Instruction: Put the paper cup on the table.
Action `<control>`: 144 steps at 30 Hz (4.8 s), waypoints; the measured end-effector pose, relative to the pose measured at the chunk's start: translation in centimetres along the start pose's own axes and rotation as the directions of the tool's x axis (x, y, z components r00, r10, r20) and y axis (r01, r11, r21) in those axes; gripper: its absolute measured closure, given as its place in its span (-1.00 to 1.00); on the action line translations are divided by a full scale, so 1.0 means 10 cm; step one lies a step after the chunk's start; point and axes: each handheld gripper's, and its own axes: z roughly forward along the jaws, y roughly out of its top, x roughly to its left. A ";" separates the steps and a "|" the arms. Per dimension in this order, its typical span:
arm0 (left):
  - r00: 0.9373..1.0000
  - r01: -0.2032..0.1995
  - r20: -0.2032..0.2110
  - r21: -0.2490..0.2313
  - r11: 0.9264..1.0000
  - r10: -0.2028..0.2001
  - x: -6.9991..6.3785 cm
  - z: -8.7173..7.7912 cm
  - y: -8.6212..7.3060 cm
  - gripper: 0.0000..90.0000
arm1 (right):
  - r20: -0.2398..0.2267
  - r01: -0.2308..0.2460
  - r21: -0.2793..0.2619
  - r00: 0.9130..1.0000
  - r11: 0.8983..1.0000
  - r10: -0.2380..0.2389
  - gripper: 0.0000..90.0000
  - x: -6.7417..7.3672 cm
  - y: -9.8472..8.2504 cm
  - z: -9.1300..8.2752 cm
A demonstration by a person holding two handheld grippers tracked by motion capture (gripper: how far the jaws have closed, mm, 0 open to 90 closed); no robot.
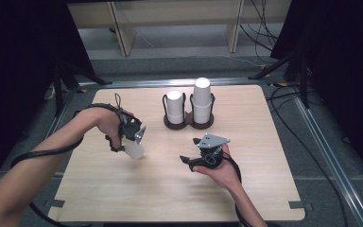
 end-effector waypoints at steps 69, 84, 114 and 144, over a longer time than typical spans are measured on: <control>0.992 0.015 0.124 0.139 0.990 -0.032 -0.24 0.05 -0.22 -0.31 | -0.007 -0.005 0.000 1.000 1.000 0.005 -0.65 0.01 0.01 0.02; 0.991 -0.004 0.136 0.145 0.989 -0.016 -0.26 0.06 -0.22 -0.31 | -0.011 -0.005 0.001 1.000 1.000 0.006 -0.65 0.02 0.01 0.02; 0.991 -0.022 0.136 0.182 0.983 -0.003 -0.33 0.19 -0.16 -0.32 | -0.008 -0.007 -0.003 1.000 1.000 0.007 -0.65 0.02 0.02 0.01; 0.994 0.000 0.105 0.227 0.974 -0.025 -0.37 0.32 -0.12 -0.36 | -0.005 -0.003 -0.011 1.000 1.000 0.003 -0.65 0.02 0.01 0.01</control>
